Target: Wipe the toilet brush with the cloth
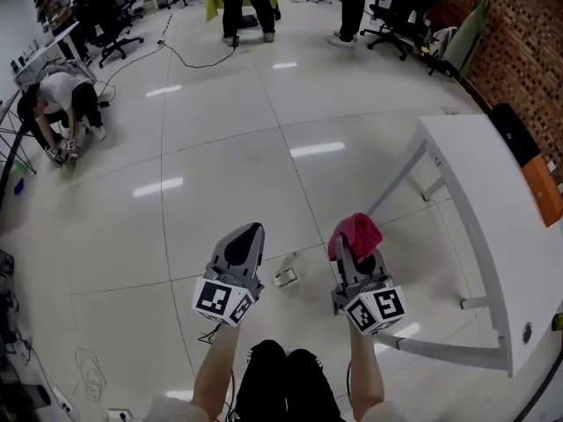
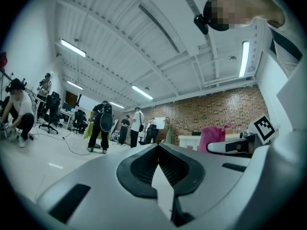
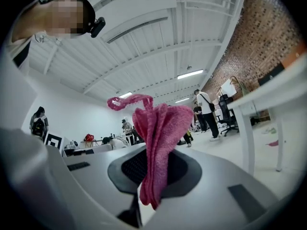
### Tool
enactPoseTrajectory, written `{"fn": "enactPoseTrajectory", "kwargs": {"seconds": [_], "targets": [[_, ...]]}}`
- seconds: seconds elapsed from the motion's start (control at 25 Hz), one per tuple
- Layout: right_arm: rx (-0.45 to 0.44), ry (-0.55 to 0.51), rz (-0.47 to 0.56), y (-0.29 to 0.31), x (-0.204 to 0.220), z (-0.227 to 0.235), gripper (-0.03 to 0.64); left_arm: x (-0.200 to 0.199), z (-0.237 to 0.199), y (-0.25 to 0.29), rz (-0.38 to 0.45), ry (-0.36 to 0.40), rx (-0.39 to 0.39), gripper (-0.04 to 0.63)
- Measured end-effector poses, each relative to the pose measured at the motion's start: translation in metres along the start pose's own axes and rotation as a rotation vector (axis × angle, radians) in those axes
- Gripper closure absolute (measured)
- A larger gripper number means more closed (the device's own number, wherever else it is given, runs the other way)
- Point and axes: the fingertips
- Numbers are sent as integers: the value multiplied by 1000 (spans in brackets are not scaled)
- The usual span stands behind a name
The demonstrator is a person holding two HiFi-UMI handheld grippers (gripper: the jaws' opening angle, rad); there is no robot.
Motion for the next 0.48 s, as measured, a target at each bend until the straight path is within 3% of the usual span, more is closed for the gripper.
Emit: {"fn": "enactPoseTrajectory", "kwargs": {"seconds": [0.28, 0.48], "targets": [[-36, -41, -2, 83, 238, 84, 586, 251, -71, 51, 35, 5, -24, 591], [-67, -26, -53, 105, 351, 110, 586, 366, -81, 64, 1, 3, -16, 591]]}}
Point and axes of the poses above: the fingertips, and each gripper's own axes: y forward along the fingers, z to its right, x out of its underside, and after that the axes turned 13 degrees about -z, right-handed
